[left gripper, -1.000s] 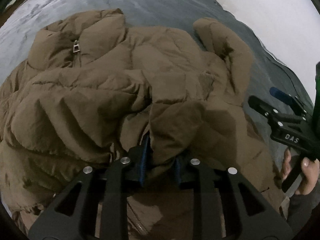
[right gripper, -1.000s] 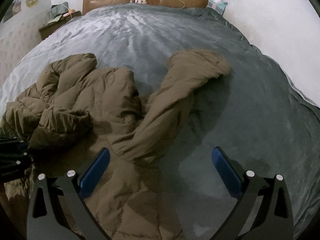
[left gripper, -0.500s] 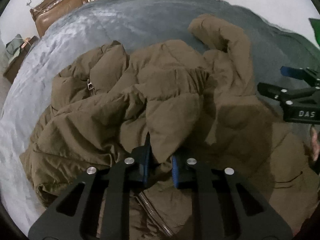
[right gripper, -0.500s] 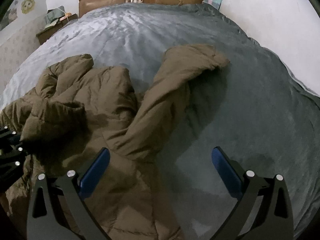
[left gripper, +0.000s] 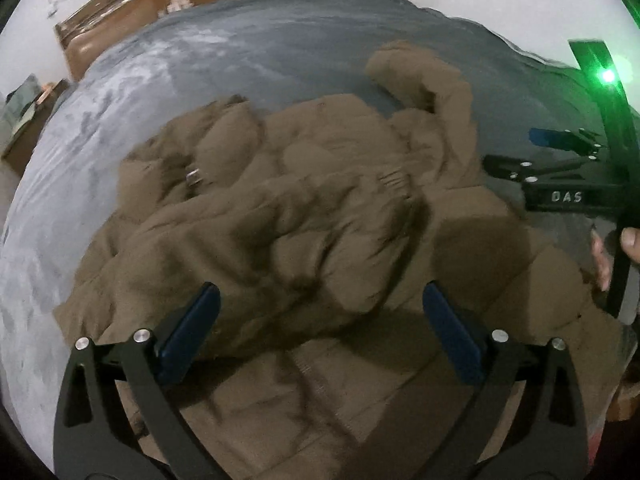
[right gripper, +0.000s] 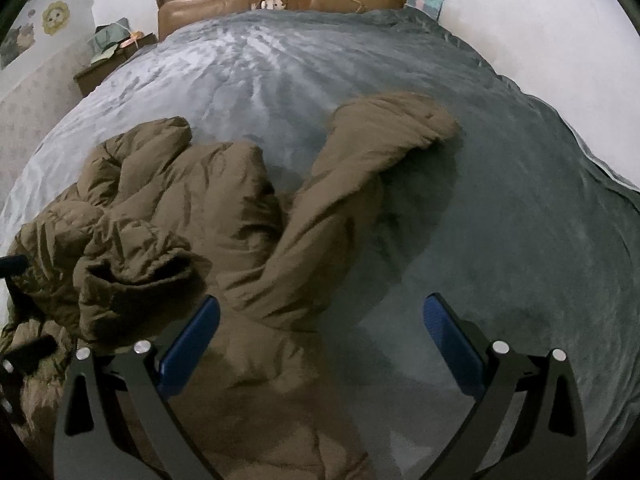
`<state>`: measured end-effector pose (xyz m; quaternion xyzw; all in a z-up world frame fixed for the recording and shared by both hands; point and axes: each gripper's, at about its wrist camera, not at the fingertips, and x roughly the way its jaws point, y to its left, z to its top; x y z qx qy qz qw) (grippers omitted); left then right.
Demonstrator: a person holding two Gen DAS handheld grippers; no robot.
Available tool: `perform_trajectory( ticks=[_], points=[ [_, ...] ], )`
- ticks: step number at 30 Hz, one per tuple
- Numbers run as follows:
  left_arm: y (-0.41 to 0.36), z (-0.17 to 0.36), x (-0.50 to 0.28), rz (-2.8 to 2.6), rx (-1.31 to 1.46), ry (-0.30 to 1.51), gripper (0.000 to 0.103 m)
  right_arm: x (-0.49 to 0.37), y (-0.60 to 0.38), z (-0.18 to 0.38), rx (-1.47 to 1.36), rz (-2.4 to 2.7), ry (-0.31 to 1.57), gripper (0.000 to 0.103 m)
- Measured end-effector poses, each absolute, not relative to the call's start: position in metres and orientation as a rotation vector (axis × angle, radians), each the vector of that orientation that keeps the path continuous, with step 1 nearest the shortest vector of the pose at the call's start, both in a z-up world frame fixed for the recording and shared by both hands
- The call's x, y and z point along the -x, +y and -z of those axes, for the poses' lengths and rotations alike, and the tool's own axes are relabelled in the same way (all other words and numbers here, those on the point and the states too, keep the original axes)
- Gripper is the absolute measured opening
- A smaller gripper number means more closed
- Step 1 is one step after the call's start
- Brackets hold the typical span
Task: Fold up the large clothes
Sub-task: 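Move the right gripper to the other sleeve and close on its cuff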
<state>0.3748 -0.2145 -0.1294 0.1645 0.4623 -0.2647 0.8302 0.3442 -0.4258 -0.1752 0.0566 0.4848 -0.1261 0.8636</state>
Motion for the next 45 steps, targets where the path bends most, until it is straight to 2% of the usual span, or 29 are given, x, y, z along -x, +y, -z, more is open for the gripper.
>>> perform_trajectory(
  ticks=[13,20,26,28,29,30,33,35,38,40,42,45],
  points=[
    [-0.034,0.106,-0.386,0.392,-0.110,0.963,0.100,-0.379,-0.359,0.160,-0.171,0.114,1.015,0.102],
    [0.017,0.123,-0.397,0.278,-0.114,0.990,0.100,-0.379,-0.312,0.172,-0.137,0.031,1.078,0.102],
    [0.030,0.146,-0.402,0.246,-0.129,1.023,0.100,-0.375,-0.284,0.200,-0.099,-0.023,1.178,0.100],
    [0.032,0.152,-0.400,0.244,-0.130,1.028,0.100,-0.374,-0.280,0.211,-0.096,-0.046,1.205,0.073],
    [0.035,0.155,-0.400,0.246,-0.124,1.035,0.100,-0.375,-0.278,0.215,-0.108,-0.066,1.216,0.041],
    [0.035,0.158,-0.403,0.247,-0.121,1.040,0.100,-0.376,-0.277,0.218,-0.118,-0.078,1.223,0.032],
    [0.036,0.161,-0.405,0.245,-0.125,1.046,0.100,-0.379,-0.272,0.214,-0.002,-0.051,1.202,0.022],
    [0.034,0.162,-0.406,0.244,-0.131,1.045,0.100,-0.385,-0.275,0.207,0.107,-0.008,1.182,0.021],
    [0.036,0.159,-0.408,0.245,-0.122,1.040,0.100,-0.406,-0.298,0.192,0.294,0.143,1.125,0.021],
    [0.038,0.157,-0.409,0.247,-0.102,1.040,0.100,-0.425,-0.327,0.182,0.287,0.194,1.115,0.028],
    [0.039,0.157,-0.409,0.242,-0.083,1.042,0.100,-0.434,-0.349,0.168,0.240,0.229,1.083,0.056],
    [0.032,0.158,-0.410,0.242,-0.083,1.041,0.100,-0.435,-0.377,0.136,0.163,0.296,0.983,0.075]
  ],
)
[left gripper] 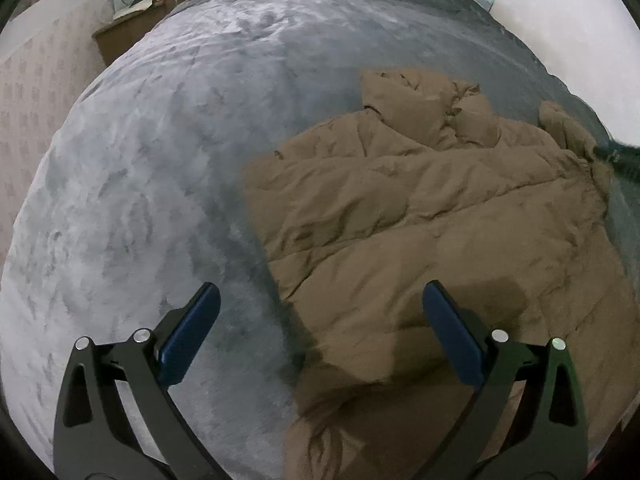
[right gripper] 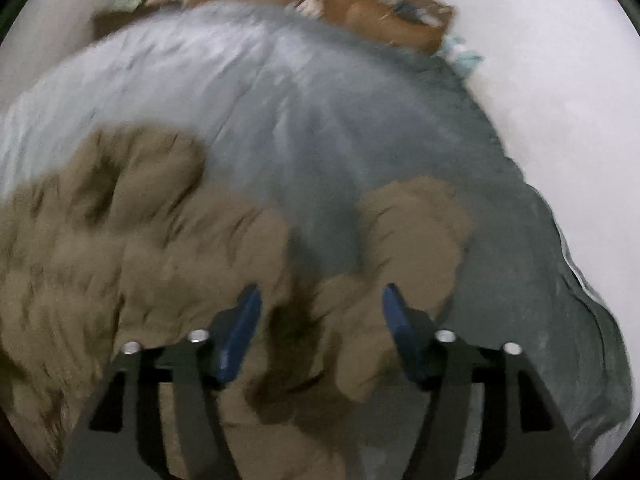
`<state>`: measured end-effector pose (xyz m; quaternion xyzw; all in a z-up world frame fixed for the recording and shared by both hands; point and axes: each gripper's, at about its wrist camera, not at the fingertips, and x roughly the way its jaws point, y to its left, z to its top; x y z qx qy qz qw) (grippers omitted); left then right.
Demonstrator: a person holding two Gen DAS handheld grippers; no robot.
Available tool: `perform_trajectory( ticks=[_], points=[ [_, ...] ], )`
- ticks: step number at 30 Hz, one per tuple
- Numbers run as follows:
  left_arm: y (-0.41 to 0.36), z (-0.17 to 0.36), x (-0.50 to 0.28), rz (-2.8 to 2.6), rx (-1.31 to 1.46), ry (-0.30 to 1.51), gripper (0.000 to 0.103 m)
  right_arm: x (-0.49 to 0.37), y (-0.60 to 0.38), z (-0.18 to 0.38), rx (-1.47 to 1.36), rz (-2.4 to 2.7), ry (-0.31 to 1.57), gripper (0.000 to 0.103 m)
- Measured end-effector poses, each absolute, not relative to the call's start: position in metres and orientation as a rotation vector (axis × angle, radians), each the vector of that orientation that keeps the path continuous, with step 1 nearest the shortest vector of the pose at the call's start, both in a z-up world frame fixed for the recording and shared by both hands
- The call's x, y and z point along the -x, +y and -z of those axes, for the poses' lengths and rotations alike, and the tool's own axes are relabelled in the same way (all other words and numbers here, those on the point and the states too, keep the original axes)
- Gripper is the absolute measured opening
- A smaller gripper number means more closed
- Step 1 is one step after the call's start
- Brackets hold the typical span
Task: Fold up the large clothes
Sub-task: 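Move the right gripper to the other sleeve and close on its cuff, then lift the sleeve with the right gripper and carry it across the jacket body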
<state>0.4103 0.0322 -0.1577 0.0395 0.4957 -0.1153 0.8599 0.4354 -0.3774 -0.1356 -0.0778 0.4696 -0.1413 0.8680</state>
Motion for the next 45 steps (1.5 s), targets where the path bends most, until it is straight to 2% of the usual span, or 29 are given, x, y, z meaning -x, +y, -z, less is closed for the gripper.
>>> perform_trajectory(
  ticks=[4,13,14,15,17,18,20,24,29,31,32,33,36,40,45],
  points=[
    [0.023,0.161,-0.417,0.227,-0.105,1.047,0.100,-0.426,-0.402,0.123,0.000,0.252,0.951,0.076],
    [0.011,0.164,-0.420,0.212,-0.092,1.061,0.100,-0.422,-0.378,0.201,-0.059,0.155,1.123,0.076],
    [0.010,0.164,-0.421,0.205,-0.092,1.064,0.100,-0.421,-0.375,0.205,-0.055,0.149,1.123,0.070],
    [0.009,0.165,-0.421,0.199,-0.088,1.070,0.100,-0.423,-0.372,0.208,-0.030,0.163,1.123,0.042],
    [0.007,0.165,-0.422,0.193,-0.080,1.083,0.100,-0.417,-0.372,0.209,-0.008,0.204,1.128,0.010],
    [0.005,0.165,-0.422,0.193,-0.079,1.083,0.100,-0.416,-0.380,0.205,-0.002,0.265,1.107,0.005],
    [0.001,0.164,-0.421,0.194,-0.084,1.074,0.100,-0.412,-0.397,0.197,0.038,0.391,1.070,0.001],
    [-0.006,0.163,-0.421,0.195,-0.102,1.064,0.100,-0.403,-0.438,0.190,-0.096,0.420,1.085,0.002],
    [-0.012,0.158,-0.423,0.194,-0.064,1.040,0.100,-0.393,-0.415,0.166,-0.119,0.257,0.977,0.005],
    [-0.018,0.157,-0.424,0.186,-0.054,1.031,0.100,-0.398,-0.393,0.162,-0.098,0.206,0.956,0.020],
    [-0.020,0.156,-0.423,0.181,-0.057,1.020,0.100,-0.402,-0.381,0.161,-0.094,0.183,0.948,0.032],
    [-0.023,0.155,-0.422,0.176,-0.063,1.008,0.100,-0.404,-0.374,0.160,-0.089,0.162,0.942,0.034],
    [-0.035,0.149,-0.418,0.185,-0.105,0.974,0.100,-0.415,-0.332,0.160,-0.013,0.111,0.947,0.034],
    [-0.049,0.150,-0.426,0.228,-0.133,1.046,0.100,-0.433,-0.287,0.177,0.064,0.049,0.982,0.034],
    [-0.044,0.157,-0.442,0.145,-0.116,1.058,0.100,-0.440,-0.302,0.206,0.113,0.122,1.077,0.031]
  ],
)
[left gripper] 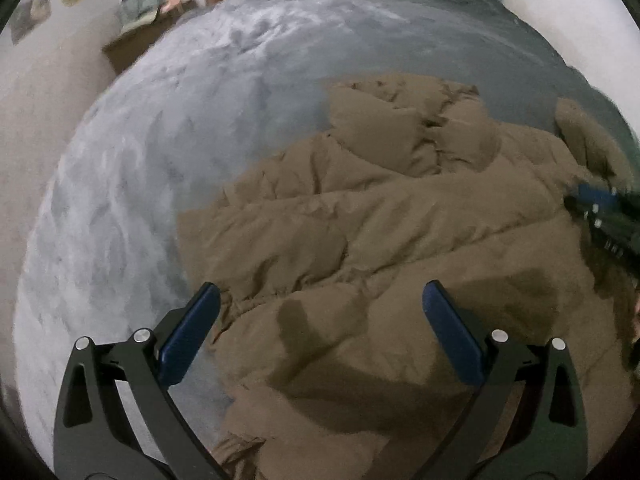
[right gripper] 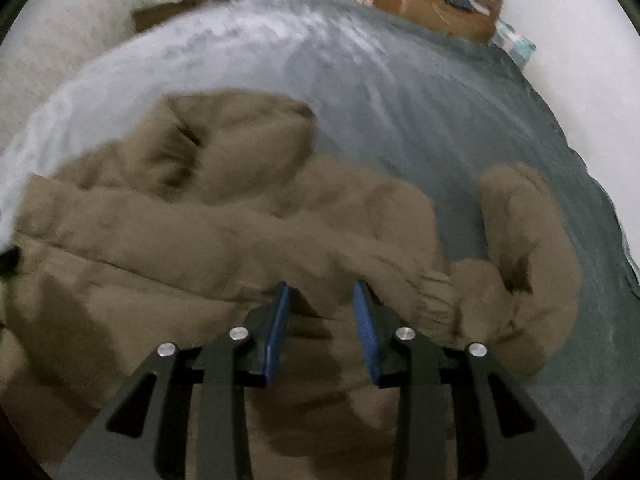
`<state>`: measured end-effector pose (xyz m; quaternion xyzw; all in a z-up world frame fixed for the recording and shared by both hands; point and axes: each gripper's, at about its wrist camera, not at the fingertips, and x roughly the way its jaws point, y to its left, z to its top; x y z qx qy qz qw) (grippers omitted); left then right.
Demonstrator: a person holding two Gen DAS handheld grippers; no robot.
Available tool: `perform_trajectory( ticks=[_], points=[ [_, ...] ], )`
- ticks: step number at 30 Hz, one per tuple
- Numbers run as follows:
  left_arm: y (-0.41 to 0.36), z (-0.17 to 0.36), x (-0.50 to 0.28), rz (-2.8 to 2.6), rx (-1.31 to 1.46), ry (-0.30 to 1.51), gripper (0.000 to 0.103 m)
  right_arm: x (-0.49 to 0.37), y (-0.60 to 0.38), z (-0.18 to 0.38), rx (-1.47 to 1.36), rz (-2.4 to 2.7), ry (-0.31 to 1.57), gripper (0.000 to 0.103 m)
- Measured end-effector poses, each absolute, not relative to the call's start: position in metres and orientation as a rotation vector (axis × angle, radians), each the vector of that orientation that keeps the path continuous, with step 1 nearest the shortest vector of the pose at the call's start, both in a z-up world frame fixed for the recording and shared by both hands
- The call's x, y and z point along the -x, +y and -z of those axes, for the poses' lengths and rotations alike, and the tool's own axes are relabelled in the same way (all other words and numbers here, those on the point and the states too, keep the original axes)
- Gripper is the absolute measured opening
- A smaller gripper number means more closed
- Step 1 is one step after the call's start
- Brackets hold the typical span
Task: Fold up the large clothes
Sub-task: 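Lift the sleeve with the right gripper and carry it across the jacket body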
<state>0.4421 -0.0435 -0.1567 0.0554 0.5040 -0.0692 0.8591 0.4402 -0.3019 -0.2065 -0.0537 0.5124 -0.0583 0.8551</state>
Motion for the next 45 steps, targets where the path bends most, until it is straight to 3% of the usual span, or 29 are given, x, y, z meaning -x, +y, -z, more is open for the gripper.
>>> perform_trajectory(
  ticks=[2,3,5,10,13,15,16,26,33,39,45],
  points=[
    [-0.036,0.164,-0.448,0.144,-0.067,1.083,0.100,-0.441,-0.323,0.221,0.097,0.150,1.126,0.026],
    [-0.036,0.167,-0.449,0.142,-0.057,1.091,0.100,-0.442,-0.332,0.226,0.078,0.156,1.150,0.015],
    [-0.038,0.178,-0.451,0.137,-0.049,1.113,0.100,-0.444,-0.345,0.236,0.059,0.172,1.179,0.006],
    [-0.051,0.187,-0.447,0.154,-0.060,1.117,0.100,-0.450,-0.359,0.241,-0.014,0.180,1.198,0.004],
    [-0.060,0.178,-0.442,0.181,-0.070,1.094,0.100,-0.441,-0.356,0.219,-0.086,0.137,1.132,0.015],
    [-0.068,0.171,-0.435,0.205,-0.071,1.072,0.100,-0.425,-0.353,0.204,-0.112,0.111,1.082,0.039],
    [-0.073,0.168,-0.431,0.223,-0.069,1.063,0.100,-0.418,-0.348,0.198,-0.110,0.095,1.067,0.043],
    [-0.120,0.198,-0.426,0.195,-0.254,1.103,0.100,-0.399,-0.322,0.230,0.064,0.077,1.163,0.044],
    [-0.113,0.206,-0.438,0.211,-0.201,1.152,0.100,-0.401,-0.330,0.226,0.034,0.056,1.208,0.046],
    [-0.102,0.170,-0.439,0.244,-0.143,1.092,0.100,-0.397,-0.392,0.152,-0.187,0.039,1.012,0.075],
    [-0.098,0.154,-0.463,0.241,-0.112,1.057,0.100,-0.413,-0.501,0.117,-0.304,0.274,0.872,0.093]
  ],
)
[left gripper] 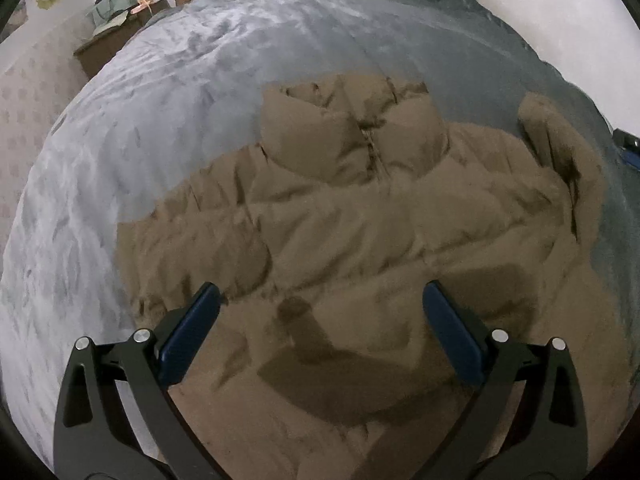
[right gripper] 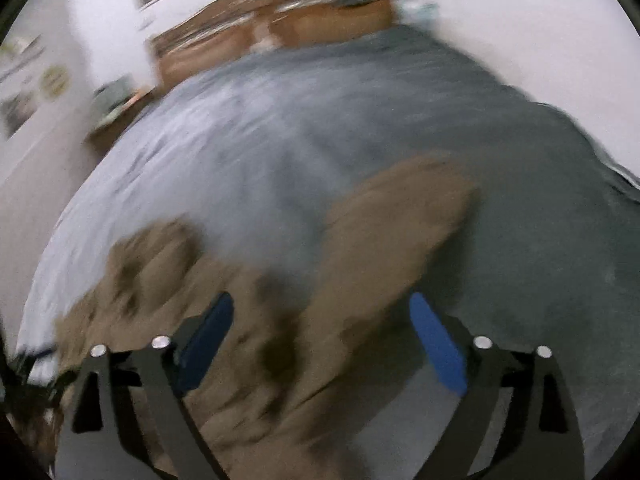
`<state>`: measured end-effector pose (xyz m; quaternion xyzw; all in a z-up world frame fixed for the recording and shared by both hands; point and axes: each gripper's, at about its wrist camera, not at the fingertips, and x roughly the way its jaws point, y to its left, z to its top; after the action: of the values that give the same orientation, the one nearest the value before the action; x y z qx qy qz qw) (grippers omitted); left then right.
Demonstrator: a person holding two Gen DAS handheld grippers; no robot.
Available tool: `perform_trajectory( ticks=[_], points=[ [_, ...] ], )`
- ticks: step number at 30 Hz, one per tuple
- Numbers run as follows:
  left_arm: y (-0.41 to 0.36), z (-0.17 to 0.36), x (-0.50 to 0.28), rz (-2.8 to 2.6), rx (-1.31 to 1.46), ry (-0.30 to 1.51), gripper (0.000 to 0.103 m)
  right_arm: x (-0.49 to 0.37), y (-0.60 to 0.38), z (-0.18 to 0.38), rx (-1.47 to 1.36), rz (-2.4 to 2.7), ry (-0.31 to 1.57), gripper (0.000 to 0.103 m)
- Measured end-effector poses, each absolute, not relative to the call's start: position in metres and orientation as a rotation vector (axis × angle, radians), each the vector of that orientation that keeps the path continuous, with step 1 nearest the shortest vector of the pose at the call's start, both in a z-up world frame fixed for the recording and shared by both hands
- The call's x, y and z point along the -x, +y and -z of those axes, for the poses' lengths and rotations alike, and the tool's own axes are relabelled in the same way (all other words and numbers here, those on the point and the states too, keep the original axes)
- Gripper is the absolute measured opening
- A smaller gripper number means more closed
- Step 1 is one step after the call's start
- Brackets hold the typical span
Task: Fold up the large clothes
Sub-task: 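Lift the sleeve with the right gripper and carry it across the jacket body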
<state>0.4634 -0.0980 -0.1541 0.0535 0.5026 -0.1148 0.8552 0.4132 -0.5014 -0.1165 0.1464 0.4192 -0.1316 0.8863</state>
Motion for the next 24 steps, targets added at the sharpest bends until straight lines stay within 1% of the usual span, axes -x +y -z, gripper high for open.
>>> perform_trajectory(
  ticks=[3,9,15,18,20,22,23,24],
  points=[
    [-0.090,0.159,-0.471,0.221,-0.099,1.062,0.100,-0.431,-0.559,0.133,-0.385,0.369,0.869,0.093],
    [-0.096,0.178,-0.503,0.175,-0.127,1.071,0.100,-0.450,-0.627,0.186,-0.598,0.425,0.904,0.093],
    [-0.095,0.180,-0.545,0.165,-0.139,1.052,0.100,-0.468,-0.654,0.235,-0.710,0.420,0.924,0.093],
    [-0.101,0.186,-0.568,0.183,-0.119,1.062,0.100,-0.476,-0.651,0.248,-0.760,0.381,0.916,0.093],
    [-0.112,0.189,-0.583,0.182,-0.135,1.064,0.100,-0.484,-0.647,0.252,-0.745,0.369,0.888,0.092],
    [-0.121,0.189,-0.595,0.179,-0.149,1.060,0.100,-0.489,-0.642,0.248,-0.696,0.352,0.865,0.084],
    [-0.124,0.188,-0.598,0.176,-0.155,1.061,0.100,-0.490,-0.638,0.244,-0.670,0.336,0.861,0.066],
    [-0.126,0.187,-0.600,0.177,-0.158,1.062,0.100,-0.488,-0.636,0.239,-0.638,0.330,0.865,0.054]
  ],
)
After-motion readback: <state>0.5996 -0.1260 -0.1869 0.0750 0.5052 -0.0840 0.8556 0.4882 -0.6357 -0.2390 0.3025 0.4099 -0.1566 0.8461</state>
